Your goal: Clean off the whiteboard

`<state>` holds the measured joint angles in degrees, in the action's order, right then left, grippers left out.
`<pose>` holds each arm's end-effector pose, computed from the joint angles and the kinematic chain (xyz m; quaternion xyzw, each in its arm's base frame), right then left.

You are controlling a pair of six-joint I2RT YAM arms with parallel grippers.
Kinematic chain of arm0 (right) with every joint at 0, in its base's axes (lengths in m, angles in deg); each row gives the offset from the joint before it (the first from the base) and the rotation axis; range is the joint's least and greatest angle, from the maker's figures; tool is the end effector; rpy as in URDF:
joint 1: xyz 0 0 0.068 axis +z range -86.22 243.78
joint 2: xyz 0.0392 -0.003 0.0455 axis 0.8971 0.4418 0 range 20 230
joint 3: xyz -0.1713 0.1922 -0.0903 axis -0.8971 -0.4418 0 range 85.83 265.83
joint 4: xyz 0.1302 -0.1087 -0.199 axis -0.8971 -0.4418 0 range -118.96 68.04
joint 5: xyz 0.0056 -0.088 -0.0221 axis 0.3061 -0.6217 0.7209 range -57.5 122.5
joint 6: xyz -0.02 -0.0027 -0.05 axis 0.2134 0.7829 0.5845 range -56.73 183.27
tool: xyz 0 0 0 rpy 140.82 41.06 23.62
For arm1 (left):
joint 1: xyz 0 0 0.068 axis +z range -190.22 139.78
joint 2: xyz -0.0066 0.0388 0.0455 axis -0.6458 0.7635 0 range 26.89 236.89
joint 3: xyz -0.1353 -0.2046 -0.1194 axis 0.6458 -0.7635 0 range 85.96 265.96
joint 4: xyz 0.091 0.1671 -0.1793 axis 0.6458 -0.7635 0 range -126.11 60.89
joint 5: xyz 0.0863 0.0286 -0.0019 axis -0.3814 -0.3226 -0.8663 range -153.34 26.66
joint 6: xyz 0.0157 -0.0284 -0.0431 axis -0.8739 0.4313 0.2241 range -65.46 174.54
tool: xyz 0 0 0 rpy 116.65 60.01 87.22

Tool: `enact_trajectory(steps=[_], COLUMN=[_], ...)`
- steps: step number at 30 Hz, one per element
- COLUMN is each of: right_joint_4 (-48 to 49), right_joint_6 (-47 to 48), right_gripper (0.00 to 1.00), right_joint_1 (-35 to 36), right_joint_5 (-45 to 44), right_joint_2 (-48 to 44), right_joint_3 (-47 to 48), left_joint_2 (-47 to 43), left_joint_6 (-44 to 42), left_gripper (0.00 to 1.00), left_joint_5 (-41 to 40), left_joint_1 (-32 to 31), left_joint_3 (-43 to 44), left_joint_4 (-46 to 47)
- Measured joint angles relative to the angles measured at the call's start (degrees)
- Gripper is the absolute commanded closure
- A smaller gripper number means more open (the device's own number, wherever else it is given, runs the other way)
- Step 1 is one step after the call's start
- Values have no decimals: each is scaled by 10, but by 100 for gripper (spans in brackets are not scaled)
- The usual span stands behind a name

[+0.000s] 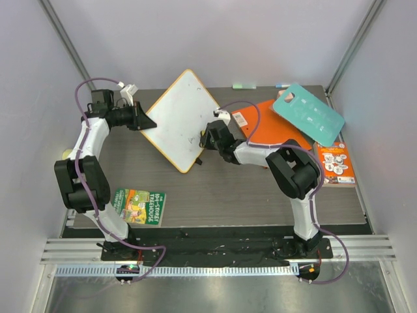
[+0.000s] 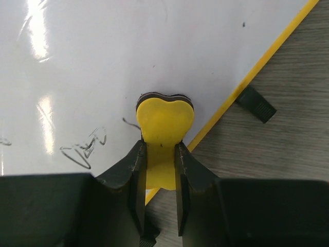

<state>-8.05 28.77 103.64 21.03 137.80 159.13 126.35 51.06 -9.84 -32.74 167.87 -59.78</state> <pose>0.3528 0.2853 0.1627 0.0090 0.8656 0.2288 0.4453 0.3790 0.0209 0.2862 0.1313 0.8394 -0.3882 0.3571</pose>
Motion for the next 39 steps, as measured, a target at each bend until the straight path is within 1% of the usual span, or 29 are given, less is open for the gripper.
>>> enact_trajectory(steps=[4,9,18,23,27,35,39], right_joint_4=[-14,-19,-6,-24,-19,53,69], right_joint_6=[5,6,17,22,23,23,13], right_gripper=[99,99,99,99,99,99,99], right_joint_1=[32,66,93,98,105,116,119], right_joint_5=[-32,-51,-96,-95,-87,-47,-31], right_joint_2=[-8,-14,-7,17,30,41,58], right_joint_3=[1,4,15,62,98,129,173], left_joint_2=[-1,-1,-4,-9,-11,-11,-10], left_joint_6=[0,0,0,0,0,0,0], left_gripper=[100,100,100,100,100,100,100], left_joint_5=[-1,-3,-7,-15,-21,-29,-34], left_joint_1=[0,1,2,10,15,16,16], left_joint_3=[0,0,0,1,1,1,1], left_joint_4=[0,0,4,9,11,10,10])
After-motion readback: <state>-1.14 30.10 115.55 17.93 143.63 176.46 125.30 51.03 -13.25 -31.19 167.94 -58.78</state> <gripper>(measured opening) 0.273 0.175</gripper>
